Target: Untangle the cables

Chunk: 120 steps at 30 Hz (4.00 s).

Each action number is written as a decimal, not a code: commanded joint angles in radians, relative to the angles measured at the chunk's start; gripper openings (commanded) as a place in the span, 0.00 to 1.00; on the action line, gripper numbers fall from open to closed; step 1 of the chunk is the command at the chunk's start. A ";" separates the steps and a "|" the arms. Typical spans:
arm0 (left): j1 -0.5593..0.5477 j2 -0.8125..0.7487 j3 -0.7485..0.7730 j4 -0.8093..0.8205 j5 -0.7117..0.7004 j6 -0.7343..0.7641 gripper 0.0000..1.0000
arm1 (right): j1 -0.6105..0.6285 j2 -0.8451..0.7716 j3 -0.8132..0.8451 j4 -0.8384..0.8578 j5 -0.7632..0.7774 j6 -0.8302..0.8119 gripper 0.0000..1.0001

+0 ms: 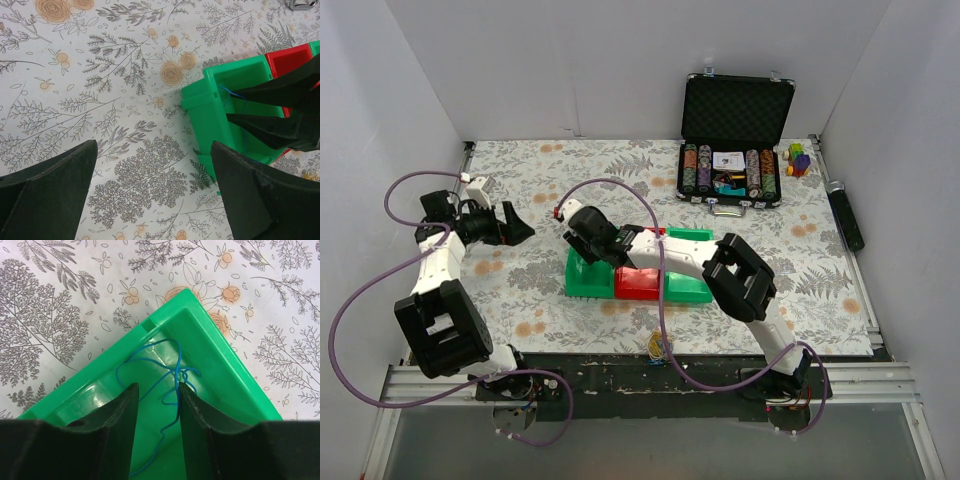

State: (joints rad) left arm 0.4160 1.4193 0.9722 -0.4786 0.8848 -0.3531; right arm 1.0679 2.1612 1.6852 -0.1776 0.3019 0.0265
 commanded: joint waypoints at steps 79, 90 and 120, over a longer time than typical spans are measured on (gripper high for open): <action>-1.427 0.072 -0.095 0.047 -0.242 0.519 0.25 | 0.201 -1.385 -1.088 -0.284 0.270 0.753 0.52; -1.444 0.029 -0.081 0.063 -0.268 0.428 0.00 | 0.201 -1.391 -1.111 -0.273 0.269 0.759 0.51; -1.349 -0.112 -0.214 0.103 -0.478 -0.093 0.00 | 0.293 -1.316 -1.302 0.306 0.080 0.477 0.66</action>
State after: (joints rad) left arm -0.9707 1.3277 0.7532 -0.4236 0.4511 -0.3637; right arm 1.3296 0.8211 0.3782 -0.0113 0.4065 0.5453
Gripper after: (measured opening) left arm 0.014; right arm 0.655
